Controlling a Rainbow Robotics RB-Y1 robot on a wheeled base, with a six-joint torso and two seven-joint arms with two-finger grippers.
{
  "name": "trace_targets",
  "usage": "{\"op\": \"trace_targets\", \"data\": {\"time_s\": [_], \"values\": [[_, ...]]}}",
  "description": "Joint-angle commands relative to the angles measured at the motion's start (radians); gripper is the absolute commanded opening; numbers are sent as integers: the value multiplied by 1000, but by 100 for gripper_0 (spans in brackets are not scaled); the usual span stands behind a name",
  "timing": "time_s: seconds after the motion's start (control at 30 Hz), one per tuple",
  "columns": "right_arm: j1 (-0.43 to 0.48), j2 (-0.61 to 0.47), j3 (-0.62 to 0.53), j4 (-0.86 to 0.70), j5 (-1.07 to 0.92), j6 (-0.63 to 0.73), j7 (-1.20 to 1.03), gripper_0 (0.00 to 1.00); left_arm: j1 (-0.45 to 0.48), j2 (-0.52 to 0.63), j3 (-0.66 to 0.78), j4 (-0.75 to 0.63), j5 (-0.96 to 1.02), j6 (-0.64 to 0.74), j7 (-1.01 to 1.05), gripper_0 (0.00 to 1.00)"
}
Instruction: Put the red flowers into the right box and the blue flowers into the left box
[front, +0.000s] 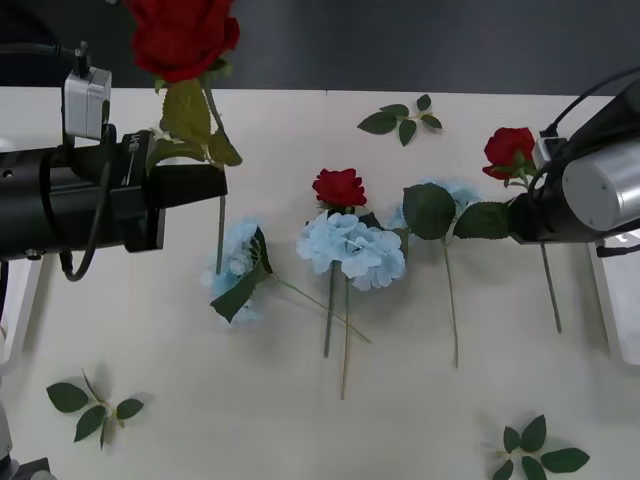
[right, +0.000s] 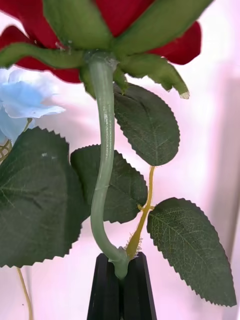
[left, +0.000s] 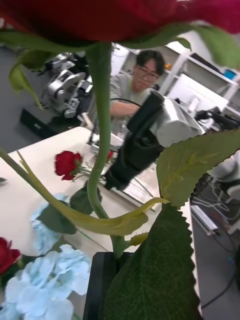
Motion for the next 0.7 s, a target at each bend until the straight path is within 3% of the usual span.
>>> {"op": "trace_targets", "data": {"time_s": [0.03,0.37,0.7], "values": [[-1,-92,-39,-80,-58,31,6,0,-1,-16,-10,-27,55,46,-99,0],[-1,-350,-96,-120,-271,37,24,0,-10,-31,-49,-28,132,71,-162,0],[-1,-571,-153,-10,-467,36,33,0,-65,-108,-59,-28,107,74,-167,0]]}}
